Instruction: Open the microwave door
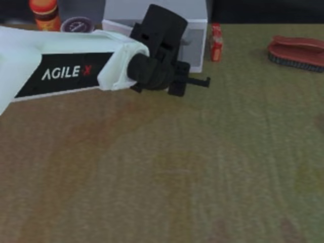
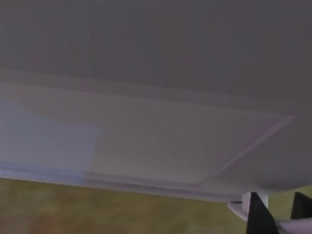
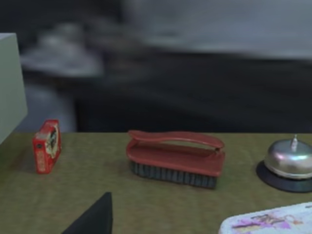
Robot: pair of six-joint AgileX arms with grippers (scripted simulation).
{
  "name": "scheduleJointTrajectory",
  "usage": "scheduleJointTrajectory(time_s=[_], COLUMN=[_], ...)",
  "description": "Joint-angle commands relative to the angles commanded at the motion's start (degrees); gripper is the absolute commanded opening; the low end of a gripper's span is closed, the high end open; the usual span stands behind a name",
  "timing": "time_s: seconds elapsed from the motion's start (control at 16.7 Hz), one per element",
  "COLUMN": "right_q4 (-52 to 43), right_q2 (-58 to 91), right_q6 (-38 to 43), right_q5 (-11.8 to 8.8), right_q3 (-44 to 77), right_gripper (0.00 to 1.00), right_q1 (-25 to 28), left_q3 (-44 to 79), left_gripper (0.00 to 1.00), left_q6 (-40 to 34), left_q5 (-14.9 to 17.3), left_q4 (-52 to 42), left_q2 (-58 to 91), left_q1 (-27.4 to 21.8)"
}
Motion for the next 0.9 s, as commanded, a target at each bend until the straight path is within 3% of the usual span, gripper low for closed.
scheduleJointTrajectory(time_s=[0.54,0.9], right_q4=[0.0,0.0], right_q2=[0.0,0.0], right_q6=[0.0,0.0], right_q5=[0.0,0.0], right_q3=[0.0,0.0], right_gripper=[1.0,1.0], right_q1=[0.0,0.0], left_q3=[-3.6,-3.7], left_gripper=[0.0,0.0], left_q6=[3.7,3.8], left_q5=[3.1,3.2], left_q4=[1.7,1.8], left_q2=[-2.4,-2.4], left_q1=[1.0,1.0])
